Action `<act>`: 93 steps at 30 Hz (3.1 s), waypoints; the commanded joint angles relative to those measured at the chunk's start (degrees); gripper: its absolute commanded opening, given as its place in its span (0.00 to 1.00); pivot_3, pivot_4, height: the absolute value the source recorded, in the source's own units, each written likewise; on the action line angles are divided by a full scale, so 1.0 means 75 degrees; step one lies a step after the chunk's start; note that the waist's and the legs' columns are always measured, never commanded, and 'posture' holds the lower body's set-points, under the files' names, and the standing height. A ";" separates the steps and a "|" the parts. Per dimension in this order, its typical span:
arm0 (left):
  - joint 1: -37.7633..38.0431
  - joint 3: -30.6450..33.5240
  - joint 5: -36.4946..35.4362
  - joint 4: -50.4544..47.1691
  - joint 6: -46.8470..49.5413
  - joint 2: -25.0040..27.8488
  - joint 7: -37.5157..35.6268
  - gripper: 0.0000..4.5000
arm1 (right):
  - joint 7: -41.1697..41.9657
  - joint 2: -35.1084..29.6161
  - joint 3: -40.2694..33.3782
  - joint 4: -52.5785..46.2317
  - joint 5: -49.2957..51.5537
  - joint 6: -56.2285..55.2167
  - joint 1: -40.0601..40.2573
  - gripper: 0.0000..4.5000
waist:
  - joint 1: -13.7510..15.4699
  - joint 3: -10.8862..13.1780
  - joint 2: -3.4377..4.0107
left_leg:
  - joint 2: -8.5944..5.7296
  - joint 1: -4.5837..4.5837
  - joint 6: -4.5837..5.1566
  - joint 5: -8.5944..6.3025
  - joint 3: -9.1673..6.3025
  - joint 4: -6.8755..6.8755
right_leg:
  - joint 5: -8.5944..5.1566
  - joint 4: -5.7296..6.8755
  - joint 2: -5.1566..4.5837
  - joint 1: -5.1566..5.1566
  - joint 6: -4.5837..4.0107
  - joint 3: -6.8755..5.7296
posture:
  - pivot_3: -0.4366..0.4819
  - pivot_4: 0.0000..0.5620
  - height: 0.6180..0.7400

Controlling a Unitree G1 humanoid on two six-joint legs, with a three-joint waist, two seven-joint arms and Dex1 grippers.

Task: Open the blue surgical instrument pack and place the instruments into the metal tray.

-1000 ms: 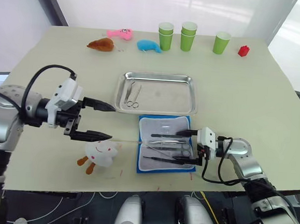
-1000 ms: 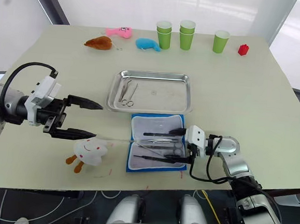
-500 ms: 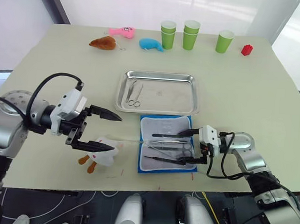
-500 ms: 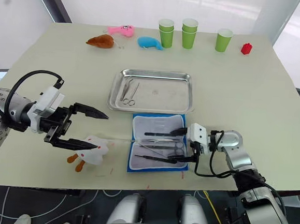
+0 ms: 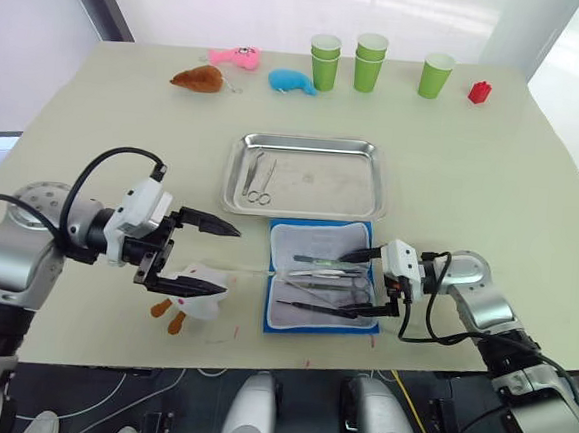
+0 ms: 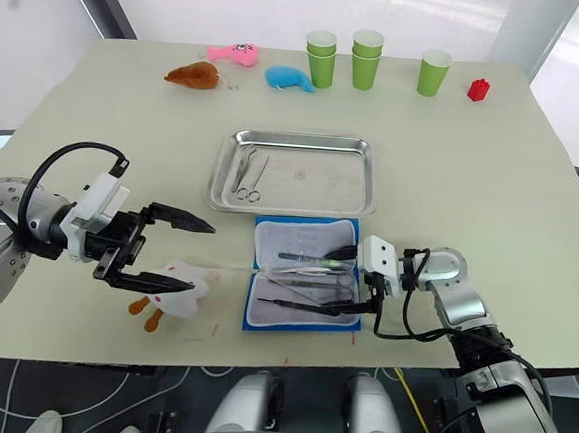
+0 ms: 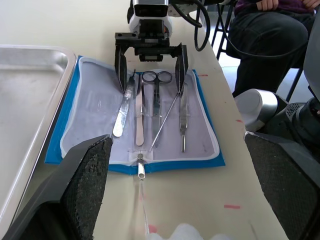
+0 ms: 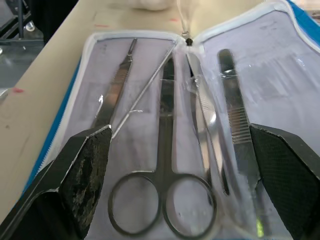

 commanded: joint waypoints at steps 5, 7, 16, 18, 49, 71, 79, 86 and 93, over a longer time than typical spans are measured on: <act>-0.0133 0.0030 0.0008 -0.0008 -0.0232 0.0000 -0.0396 0.99 | -0.0002 -0.0054 -0.0031 -0.0115 0.0010 -0.0183 -0.0038 1.00 | 0.0000 0.0002 0.0001 | 0.0000 -0.0004 0.0000 0.0000 0.0000 0.0017 | 0.0004 0.0006 0.0000 0.0001 0.0006 0.0001 | 0.48 0.27 1.00; -0.0175 -0.0005 0.0050 0.0043 -0.0268 -0.0042 -0.0396 0.99 | -0.0029 -0.0055 -0.0048 -0.0020 -0.0021 -0.0244 -0.0064 1.00 | 0.0004 0.0002 0.0001 | 0.0000 -0.0004 0.0000 0.0000 0.0000 0.0023 | 0.0004 0.0010 0.0000 0.0001 0.0006 0.0002 | 0.48 0.27 1.00; -0.0291 -0.0044 0.0138 0.0126 -0.0262 -0.0199 -0.0396 0.99 | -0.0178 -0.0061 -0.0151 0.0460 -0.0066 -0.0428 -0.0200 1.00 | 0.0002 0.0002 0.0000 | -0.0001 0.0000 0.0000 0.0000 0.0001 0.0044 | 0.0004 0.0041 0.0000 0.0001 0.0006 0.0005 | 0.48 0.27 1.00; -0.0297 -0.0058 0.0132 0.0140 -0.0270 -0.0207 -0.0396 0.99 | -0.0175 -0.0070 -0.0137 0.0573 -0.0084 -0.0481 -0.0221 1.00 | 0.0003 0.0002 0.0000 | -0.0001 0.0004 0.0000 0.0000 0.0002 0.0047 | 0.0004 0.0050 0.0000 0.0001 0.0006 0.0007 | 0.48 0.27 1.00; -0.0833 -0.0638 0.0225 0.1081 -0.0946 -0.0172 -0.0396 0.99 | -0.0160 -0.0024 0.0045 0.0789 -0.0213 -0.0379 -0.0145 1.00 | 0.0002 0.0002 -0.0001 | -0.0002 0.0021 0.0001 0.0001 0.0005 0.0064 | 0.0004 0.0099 0.0001 0.0001 0.0004 0.0015 | 0.48 0.27 1.00; -0.3469 -0.2305 0.2685 0.4269 -0.2394 -0.3182 -0.0352 0.77 | -0.0414 0.0082 -0.0003 0.1227 -0.0349 -0.0553 -0.0090 1.00 | -0.0030 -0.0001 -0.0003 | -0.0005 0.0017 0.0002 0.0001 -0.0010 0.0139 | 0.0010 0.0118 0.0017 0.0029 0.0010 0.0018 | 0.48 0.27 1.00; -0.3757 -0.2319 0.3401 0.5352 -0.3278 -0.3813 -0.0050 0.72 | -0.0407 0.0134 0.0020 0.1436 -0.0414 -0.0653 -0.0200 1.00 | -0.0008 -0.0001 -0.0003 | -0.0005 0.0015 0.0002 0.0001 -0.0012 0.0150 | 0.0013 0.0118 0.0023 0.0037 0.0013 0.0022 | 0.48 0.27 1.00; -0.3812 -0.2244 0.3669 0.5794 -0.3680 -0.3955 -0.0058 0.51 | -0.0423 0.0161 0.0037 0.1439 -0.0429 -0.0684 -0.0189 1.00 | -0.0018 -0.0002 -0.0004 | -0.0005 0.0015 0.0002 0.0001 -0.0014 0.0149 | 0.0013 0.0118 0.0024 0.0037 0.0014 0.0024 | 0.48 0.27 1.00; -0.3871 -0.2246 0.3873 0.6205 -0.3883 -0.4062 0.0071 0.51 | -0.0454 0.0188 0.0046 0.1418 -0.0438 -0.0685 -0.0163 1.00 | -0.0017 -0.0002 -0.0004 | -0.0005 0.0016 0.0002 0.0000 -0.0014 0.0150 | 0.0014 0.0118 0.0024 0.0038 0.0014 0.0024 | 0.48 0.27 1.00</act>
